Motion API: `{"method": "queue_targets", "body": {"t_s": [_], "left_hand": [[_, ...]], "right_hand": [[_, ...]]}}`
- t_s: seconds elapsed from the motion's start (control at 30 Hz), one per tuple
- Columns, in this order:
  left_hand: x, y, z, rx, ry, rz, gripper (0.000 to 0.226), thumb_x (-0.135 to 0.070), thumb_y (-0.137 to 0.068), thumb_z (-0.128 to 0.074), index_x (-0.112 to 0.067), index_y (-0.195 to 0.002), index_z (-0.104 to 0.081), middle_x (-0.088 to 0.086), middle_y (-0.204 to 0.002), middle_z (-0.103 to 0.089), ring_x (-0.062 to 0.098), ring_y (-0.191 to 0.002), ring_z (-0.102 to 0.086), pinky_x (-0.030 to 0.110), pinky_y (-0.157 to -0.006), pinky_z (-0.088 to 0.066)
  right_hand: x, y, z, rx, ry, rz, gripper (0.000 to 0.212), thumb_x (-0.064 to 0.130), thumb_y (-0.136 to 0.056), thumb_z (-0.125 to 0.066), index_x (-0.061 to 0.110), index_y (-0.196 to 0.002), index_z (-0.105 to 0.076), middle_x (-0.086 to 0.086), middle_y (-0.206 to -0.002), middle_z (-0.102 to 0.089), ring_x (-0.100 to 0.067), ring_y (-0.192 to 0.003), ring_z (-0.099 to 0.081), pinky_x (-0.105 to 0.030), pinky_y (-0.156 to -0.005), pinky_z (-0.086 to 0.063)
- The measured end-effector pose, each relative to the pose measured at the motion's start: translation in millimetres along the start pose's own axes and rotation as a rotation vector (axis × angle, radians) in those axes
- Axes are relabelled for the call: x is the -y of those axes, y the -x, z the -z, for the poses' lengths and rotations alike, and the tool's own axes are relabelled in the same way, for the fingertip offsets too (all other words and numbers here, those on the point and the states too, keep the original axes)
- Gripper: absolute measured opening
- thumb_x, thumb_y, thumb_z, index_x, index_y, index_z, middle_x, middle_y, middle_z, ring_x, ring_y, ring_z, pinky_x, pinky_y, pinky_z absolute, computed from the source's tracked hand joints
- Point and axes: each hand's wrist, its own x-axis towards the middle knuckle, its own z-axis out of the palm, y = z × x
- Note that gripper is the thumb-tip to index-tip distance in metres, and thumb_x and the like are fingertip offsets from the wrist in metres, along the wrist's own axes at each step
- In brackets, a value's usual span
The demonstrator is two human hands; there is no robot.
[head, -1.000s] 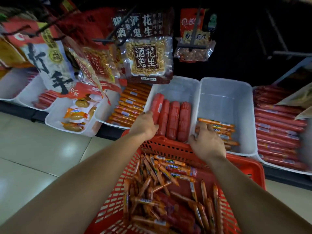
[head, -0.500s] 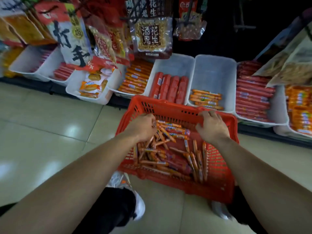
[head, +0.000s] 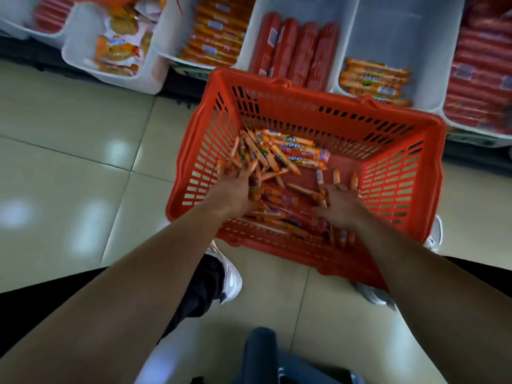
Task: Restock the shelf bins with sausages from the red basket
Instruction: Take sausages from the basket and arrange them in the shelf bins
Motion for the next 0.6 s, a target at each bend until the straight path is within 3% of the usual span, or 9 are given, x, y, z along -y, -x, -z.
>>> {"method": "queue_targets", "body": {"t_s": [0.1, 0.2, 0.3, 0.4, 0.5, 0.6], "left_hand": [[-1.3, -9.6, -11.1, -0.021, -0.11, -0.054, 0.09, -0.048, -0.085, -0.071, -0.024, -0.156, -0.021, 0.011, -0.148, -0.042, 0.035, -0.13, -0.044, 0.05, -0.105, -0.041], [-2.7, -13.1, -11.7, -0.093, -0.109, -0.102, 0.079, -0.045, -0.086, -0.072, -0.026, -0.151, -0.033, 0.009, -0.141, -0.052, 0.033, -0.126, -0.049, 0.048, -0.101, -0.044], [-2.7, -15.1, -7.2, -0.037, -0.017, -0.066, 0.071, -0.042, -0.084, -0.075, -0.025, -0.145, -0.04, 0.006, -0.133, -0.059, 0.029, -0.117, -0.057, 0.045, -0.095, -0.049], [-4.1, -14.1, -7.4, 0.007, 0.003, -0.052, 0.056, -0.04, -0.088, -0.071, -0.017, -0.135, -0.05, 0.007, -0.126, -0.061, 0.028, -0.114, -0.058, 0.043, -0.093, -0.049], [-5.2, -12.6, -11.3, 0.06, 0.135, -0.007, 0.051, -0.042, -0.094, -0.065, -0.015, -0.134, -0.051, 0.007, -0.13, -0.059, 0.026, -0.117, -0.057, 0.033, -0.088, -0.045], [-7.8, -10.8, -12.7, 0.06, 0.213, 0.02, 0.047, -0.042, -0.094, -0.063, -0.02, -0.134, -0.051, 0.005, -0.132, -0.058, 0.023, -0.114, -0.058, 0.03, -0.086, -0.043]], "right_hand": [[4.0, -10.8, -12.4, 0.012, -0.052, -0.027, 0.095, 0.066, -0.081, -0.062, 0.021, -0.155, -0.024, -0.021, -0.16, -0.02, -0.04, -0.145, -0.026, -0.049, -0.116, -0.025], [3.0, -15.8, -14.3, -0.014, -0.124, -0.053, 0.089, 0.051, -0.085, -0.065, 0.018, -0.155, -0.022, -0.019, -0.158, -0.028, -0.041, -0.141, -0.032, -0.045, -0.112, -0.032], [-6.9, -14.7, -18.0, 0.032, -0.204, -0.104, 0.083, 0.042, -0.092, -0.06, 0.019, -0.157, -0.015, -0.019, -0.157, -0.03, -0.041, -0.137, -0.037, -0.043, -0.106, -0.036], [-19.4, -8.4, -28.1, -0.058, -0.222, -0.069, 0.057, 0.042, -0.098, -0.053, 0.011, -0.145, -0.039, -0.025, -0.141, -0.044, -0.043, -0.121, -0.052, -0.039, -0.091, -0.044], [-26.1, -1.0, -33.9, -0.094, -0.269, -0.067, 0.036, 0.039, -0.095, -0.061, 0.008, -0.111, -0.065, -0.021, -0.109, -0.064, -0.032, -0.086, -0.061, -0.026, -0.065, -0.041], [-25.7, 5.1, -30.2, -0.15, -0.284, -0.069, 0.026, 0.037, -0.093, -0.064, 0.013, -0.096, -0.071, -0.013, -0.092, -0.069, -0.031, -0.086, -0.065, -0.027, -0.066, -0.038]]}}
